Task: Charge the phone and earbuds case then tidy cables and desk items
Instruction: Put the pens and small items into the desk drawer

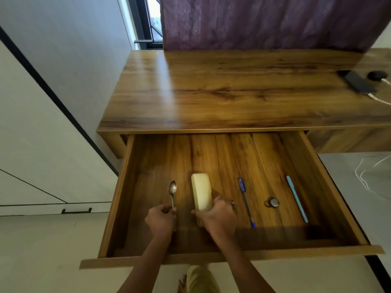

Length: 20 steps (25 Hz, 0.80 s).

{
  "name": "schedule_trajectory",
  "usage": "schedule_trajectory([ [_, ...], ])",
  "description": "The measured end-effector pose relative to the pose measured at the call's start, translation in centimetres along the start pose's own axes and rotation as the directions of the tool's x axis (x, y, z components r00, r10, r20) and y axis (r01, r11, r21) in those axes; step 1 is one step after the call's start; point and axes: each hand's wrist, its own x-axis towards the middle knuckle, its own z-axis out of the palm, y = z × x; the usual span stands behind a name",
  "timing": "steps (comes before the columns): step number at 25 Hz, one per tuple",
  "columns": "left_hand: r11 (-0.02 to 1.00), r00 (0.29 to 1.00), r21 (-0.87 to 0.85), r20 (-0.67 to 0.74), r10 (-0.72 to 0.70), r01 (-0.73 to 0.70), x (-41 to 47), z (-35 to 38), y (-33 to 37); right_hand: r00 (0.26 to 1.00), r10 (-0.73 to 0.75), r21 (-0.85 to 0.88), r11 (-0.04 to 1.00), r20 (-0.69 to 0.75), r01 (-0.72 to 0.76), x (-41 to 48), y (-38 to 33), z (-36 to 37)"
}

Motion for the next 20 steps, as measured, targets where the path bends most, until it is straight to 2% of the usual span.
schedule_trajectory([
  [2, 0.999, 1.000, 0.046, 0.016, 0.009, -0.010, 0.3, 0.3, -0.1, 0.999, -0.039, -0.078, 0.996, 0.007, 0.039, 0.2, 0.0, 0.1],
  [5, 0.998, 0.999, 0.070, 0.034, -0.012, 0.009, 0.9, 0.6, -0.5, 0.999, -0.032, -0.104, 0.994, 0.023, 0.034, 0.4, 0.1, 0.2],
  [10, 0.982, 0.997, 0.182, 0.067, 0.030, -0.042, 1.2, 1.0, -1.1, 0.996, -0.078, -0.169, 0.982, 0.048, 0.085, 0.4, 0.3, 0.3],
  [15, 0.934, 0.990, 0.331, -0.002, 0.143, -0.134, 0.8, 1.2, -1.1, 0.995, -0.085, -0.177, 0.980, 0.055, 0.094, 0.2, 0.3, 0.0],
  [20, 0.903, 0.976, 0.394, -0.048, 0.210, -0.175, 0.2, 1.1, -0.8, 0.991, -0.130, -0.174, 0.975, 0.038, 0.135, 0.1, 0.2, -0.2],
])
